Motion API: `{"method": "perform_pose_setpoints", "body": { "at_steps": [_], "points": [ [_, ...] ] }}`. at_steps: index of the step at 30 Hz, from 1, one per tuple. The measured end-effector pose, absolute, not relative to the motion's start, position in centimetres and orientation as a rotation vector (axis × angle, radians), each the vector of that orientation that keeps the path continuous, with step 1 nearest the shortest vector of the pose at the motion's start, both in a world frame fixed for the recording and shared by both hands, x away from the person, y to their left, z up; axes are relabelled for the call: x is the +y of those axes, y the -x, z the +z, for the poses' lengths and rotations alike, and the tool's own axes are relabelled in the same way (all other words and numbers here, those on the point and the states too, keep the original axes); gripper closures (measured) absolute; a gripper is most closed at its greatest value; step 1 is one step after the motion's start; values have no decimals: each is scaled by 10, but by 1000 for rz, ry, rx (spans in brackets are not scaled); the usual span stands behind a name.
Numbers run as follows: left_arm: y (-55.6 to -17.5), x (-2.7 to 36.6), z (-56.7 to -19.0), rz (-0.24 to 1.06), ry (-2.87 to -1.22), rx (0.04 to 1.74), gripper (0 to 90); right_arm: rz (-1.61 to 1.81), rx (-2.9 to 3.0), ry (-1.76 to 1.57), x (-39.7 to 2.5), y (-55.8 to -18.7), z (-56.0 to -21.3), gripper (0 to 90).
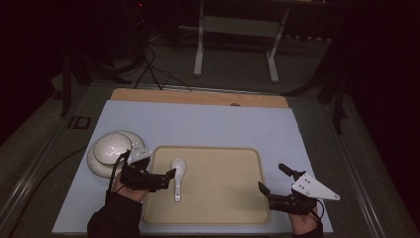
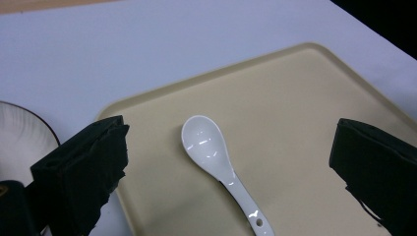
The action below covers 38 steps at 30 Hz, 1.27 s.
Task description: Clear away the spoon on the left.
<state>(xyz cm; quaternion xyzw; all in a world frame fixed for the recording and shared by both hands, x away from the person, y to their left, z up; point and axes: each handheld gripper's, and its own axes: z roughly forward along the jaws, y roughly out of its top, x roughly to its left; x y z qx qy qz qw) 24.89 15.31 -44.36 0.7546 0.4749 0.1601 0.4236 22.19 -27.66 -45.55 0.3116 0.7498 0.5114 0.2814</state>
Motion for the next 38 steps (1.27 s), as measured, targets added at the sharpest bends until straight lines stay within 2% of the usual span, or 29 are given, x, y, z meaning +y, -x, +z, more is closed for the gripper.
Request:
{"method": "perform_pose_setpoints", "body": {
  "at_steps": [12, 28, 38],
  "points": [
    [-239, 175, -445, 377, -1896, 1089, 18, 1371, 2006, -831, -276, -223, -456, 121],
    [-232, 189, -473, 345, -1860, 1097, 17, 1364, 2008, -831, -276, -223, -456, 121],
    [-228, 190, -482, 377, -1814, 1085, 18, 1370, 2021, -819, -276, -223, -456, 121]
  ]
}}
